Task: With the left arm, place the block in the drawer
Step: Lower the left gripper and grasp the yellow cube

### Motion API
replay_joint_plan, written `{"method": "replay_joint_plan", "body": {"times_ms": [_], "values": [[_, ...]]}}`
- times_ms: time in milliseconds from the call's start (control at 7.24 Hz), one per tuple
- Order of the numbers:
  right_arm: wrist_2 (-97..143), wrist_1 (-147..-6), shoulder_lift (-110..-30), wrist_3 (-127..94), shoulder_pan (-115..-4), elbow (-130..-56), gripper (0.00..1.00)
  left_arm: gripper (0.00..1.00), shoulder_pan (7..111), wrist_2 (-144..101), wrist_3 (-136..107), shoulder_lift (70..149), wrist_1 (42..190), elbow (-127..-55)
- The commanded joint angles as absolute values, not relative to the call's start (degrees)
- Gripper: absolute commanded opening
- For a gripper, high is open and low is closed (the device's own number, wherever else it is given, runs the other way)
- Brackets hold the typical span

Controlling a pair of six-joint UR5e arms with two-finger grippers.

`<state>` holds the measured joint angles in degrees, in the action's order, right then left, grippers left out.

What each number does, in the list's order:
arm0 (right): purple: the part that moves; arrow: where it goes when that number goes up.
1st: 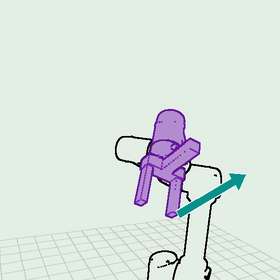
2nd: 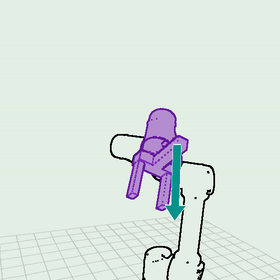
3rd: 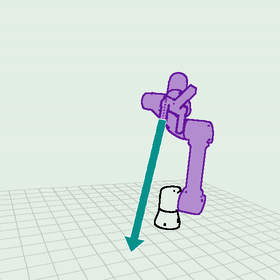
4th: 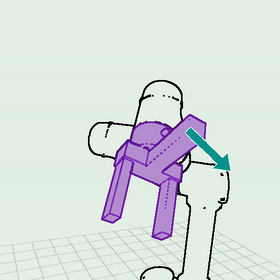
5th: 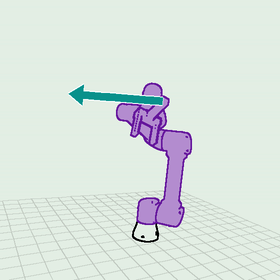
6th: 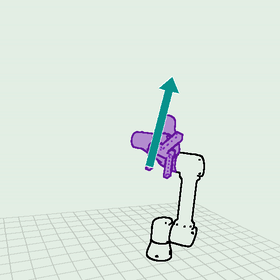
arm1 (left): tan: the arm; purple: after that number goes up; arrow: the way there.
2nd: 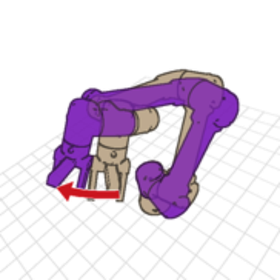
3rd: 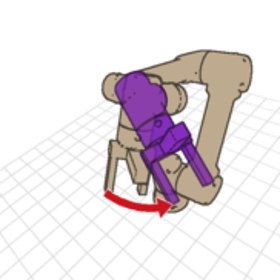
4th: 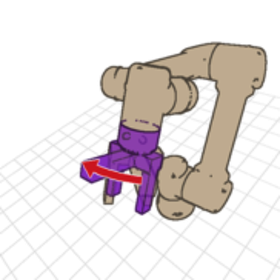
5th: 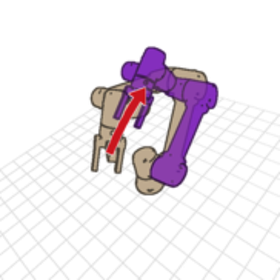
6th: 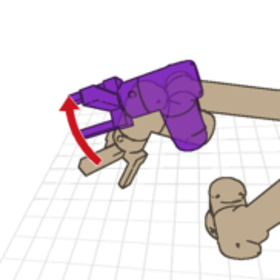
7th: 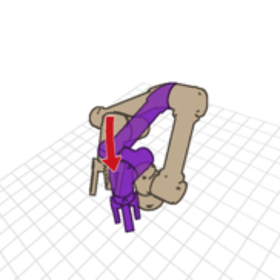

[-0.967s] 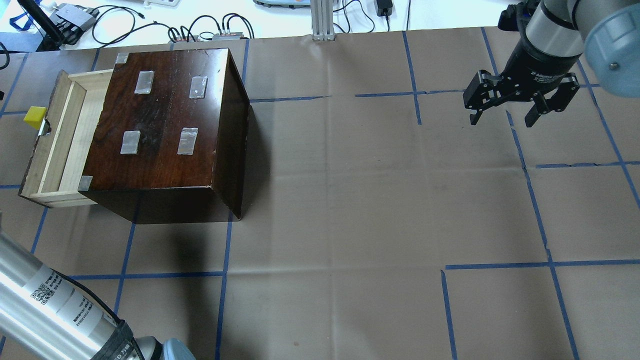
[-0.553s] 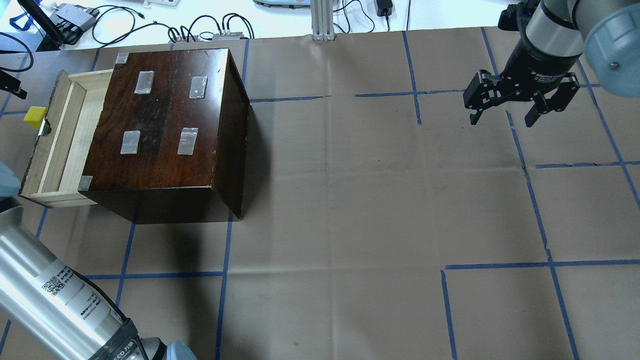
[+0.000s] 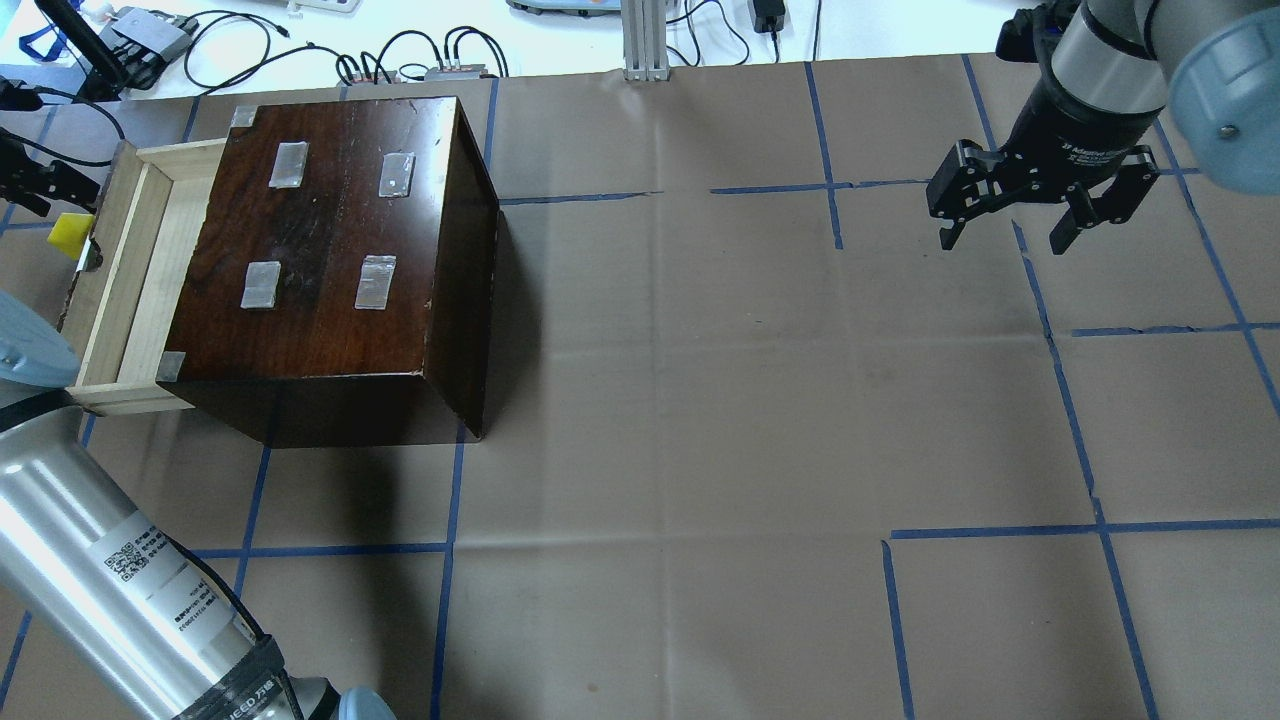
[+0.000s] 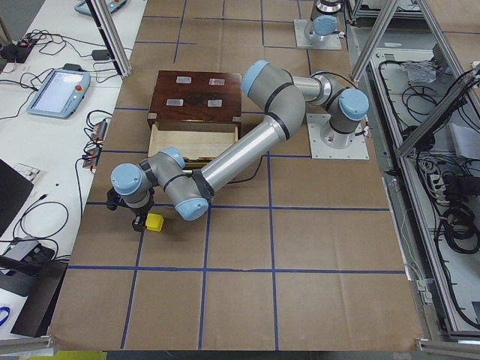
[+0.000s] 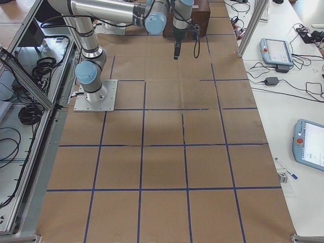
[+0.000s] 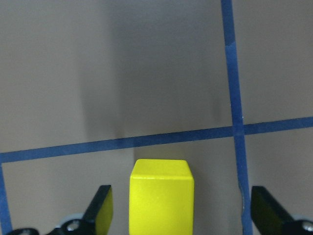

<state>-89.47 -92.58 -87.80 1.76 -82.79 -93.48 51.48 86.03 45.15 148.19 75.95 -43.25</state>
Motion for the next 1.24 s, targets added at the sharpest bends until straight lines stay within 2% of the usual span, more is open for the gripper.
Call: {"method": "replay_joint_plan", "body": {"times_ms": [0, 138, 276, 414, 553, 691, 1105], "values": [[-89.47, -92.64, -87.80, 1.76, -82.79, -93.51, 1.00, 0.98, 51.15, 87.36, 45.35, 149.32, 75.76, -43.24], [-89.47, -92.64, -87.80, 1.76, -82.79, -93.43, 1.00, 0.91, 51.15, 87.71, 45.44, 149.50, 75.76, -43.16], [-89.47, -92.64, -87.80, 1.76, -82.79, -93.43, 1.00, 0.70, 51.07, 89.54, 45.53, 149.59, 76.11, -43.24], [-89.47, -92.64, -87.80, 1.76, -82.79, -93.51, 1.00, 0.61, 51.06, 90.69, 45.53, 149.50, 76.20, -43.16], [-89.47, -92.55, -87.80, 1.76, -82.79, -93.52, 1.00, 0.47, 51.06, 90.70, 45.53, 149.41, 76.29, -43.15], [-89.47, -92.55, -87.80, 1.76, -82.79, -93.52, 1.00, 0.39, 51.06, 90.70, 45.53, 148.89, 76.29, -43.15], [-89.47, -92.64, -87.80, 1.76, -82.79, -93.52, 1.00, 0.34, 51.06, 90.09, 45.62, 143.81, 77.34, -44.11]]}}
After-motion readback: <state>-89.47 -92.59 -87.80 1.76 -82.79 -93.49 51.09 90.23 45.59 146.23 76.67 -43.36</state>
